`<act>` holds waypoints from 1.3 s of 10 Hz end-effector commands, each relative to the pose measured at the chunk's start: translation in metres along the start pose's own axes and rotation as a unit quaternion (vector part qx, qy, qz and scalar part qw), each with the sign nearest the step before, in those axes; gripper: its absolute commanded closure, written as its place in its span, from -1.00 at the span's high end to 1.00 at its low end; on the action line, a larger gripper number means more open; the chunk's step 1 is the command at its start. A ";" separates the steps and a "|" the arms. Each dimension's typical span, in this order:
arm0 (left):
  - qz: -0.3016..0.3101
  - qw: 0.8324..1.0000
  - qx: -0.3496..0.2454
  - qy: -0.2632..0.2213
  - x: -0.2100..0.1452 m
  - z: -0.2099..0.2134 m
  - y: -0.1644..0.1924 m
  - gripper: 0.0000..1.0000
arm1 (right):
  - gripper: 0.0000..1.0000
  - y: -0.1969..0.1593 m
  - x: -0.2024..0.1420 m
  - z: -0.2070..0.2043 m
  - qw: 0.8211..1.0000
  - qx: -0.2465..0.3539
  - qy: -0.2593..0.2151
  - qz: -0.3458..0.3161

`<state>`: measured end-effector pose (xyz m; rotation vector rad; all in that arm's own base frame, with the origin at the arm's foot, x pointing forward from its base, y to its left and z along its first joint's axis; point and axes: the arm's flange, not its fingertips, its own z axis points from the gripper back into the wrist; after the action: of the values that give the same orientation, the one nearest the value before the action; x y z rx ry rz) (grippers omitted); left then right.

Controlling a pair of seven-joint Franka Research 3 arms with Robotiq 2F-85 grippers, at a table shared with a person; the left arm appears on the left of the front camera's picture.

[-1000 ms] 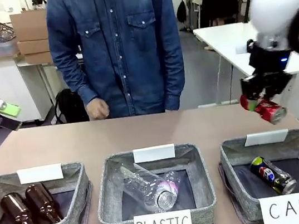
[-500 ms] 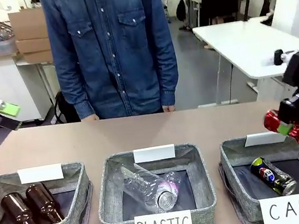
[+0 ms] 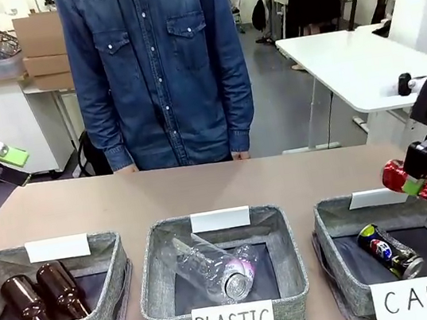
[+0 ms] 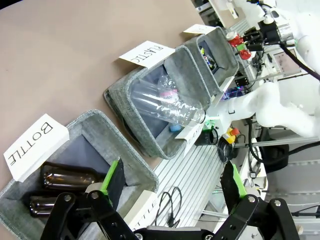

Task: Sort the can waste into the basket.
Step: Pick up the can waste from the table and place it in the right Fabric basket.

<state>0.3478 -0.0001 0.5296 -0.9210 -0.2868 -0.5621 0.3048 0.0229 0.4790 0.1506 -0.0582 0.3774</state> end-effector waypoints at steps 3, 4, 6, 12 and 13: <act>-0.001 1.000 0.001 0.005 -0.002 0.002 -0.001 1.00 | 1.00 0.002 -0.016 -0.016 1.000 0.000 -0.002 0.017; -0.001 1.000 0.001 0.005 -0.002 0.002 -0.001 1.00 | 1.00 0.002 -0.016 -0.016 1.000 0.000 -0.001 0.014; -0.001 1.000 0.001 0.005 -0.002 0.002 -0.001 1.00 | 1.00 0.003 -0.015 -0.016 1.000 0.000 0.000 0.016; -0.001 1.000 0.001 0.005 -0.002 0.002 -0.001 1.00 | 1.00 0.001 -0.003 0.011 0.964 0.241 -0.101 -0.056; -0.001 1.000 0.001 0.005 -0.002 0.002 -0.001 1.00 | 1.00 -0.003 0.000 0.023 0.927 0.342 -0.128 -0.091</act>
<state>0.3478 -0.0001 0.5296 -0.9211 -0.2868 -0.5619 0.3038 0.0186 0.4918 0.5297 -0.1088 0.2732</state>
